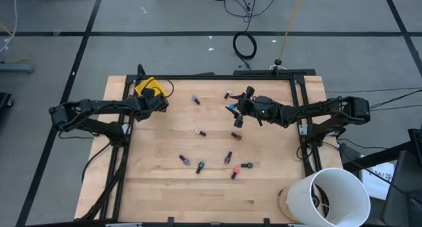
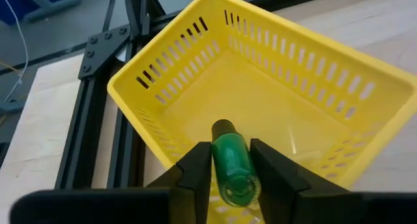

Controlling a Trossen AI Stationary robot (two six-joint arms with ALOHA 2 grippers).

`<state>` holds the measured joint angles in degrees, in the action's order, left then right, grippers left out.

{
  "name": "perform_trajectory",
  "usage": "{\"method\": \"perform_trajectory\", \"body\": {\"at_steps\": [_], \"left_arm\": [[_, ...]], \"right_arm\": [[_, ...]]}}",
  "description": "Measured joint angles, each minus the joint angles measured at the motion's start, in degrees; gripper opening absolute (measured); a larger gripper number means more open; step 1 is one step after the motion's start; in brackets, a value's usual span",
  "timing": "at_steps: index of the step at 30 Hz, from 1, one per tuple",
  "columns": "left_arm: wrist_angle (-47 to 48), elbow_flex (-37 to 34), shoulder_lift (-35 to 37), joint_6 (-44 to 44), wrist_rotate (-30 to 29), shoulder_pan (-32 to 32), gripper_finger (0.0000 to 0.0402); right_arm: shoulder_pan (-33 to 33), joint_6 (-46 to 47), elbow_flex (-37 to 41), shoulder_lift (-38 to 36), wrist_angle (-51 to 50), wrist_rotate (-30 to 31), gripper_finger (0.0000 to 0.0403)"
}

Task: Pick & Place Nail Polish
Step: Put the green nail polish into the yellow bin, then put the blue nail polish into the yellow bin

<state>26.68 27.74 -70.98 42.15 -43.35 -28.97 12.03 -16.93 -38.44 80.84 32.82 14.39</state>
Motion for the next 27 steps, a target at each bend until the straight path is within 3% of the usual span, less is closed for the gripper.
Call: {"method": "perform_trajectory", "body": {"at_steps": [22, 27], "left_arm": [[0.0, 0.0, 0.3, 1.2, -0.3, 0.1, 0.0284], [-4.3, 0.0, 2.3, -4.0, 4.2, 1.0, 0.0293]], "right_arm": [[0.0, 0.9, 0.0, 0.0, -0.1, 0.0, 0.0219], [1.0, 4.8, 0.0, 0.0, -1.3, -7.6, 0.0221]]}}
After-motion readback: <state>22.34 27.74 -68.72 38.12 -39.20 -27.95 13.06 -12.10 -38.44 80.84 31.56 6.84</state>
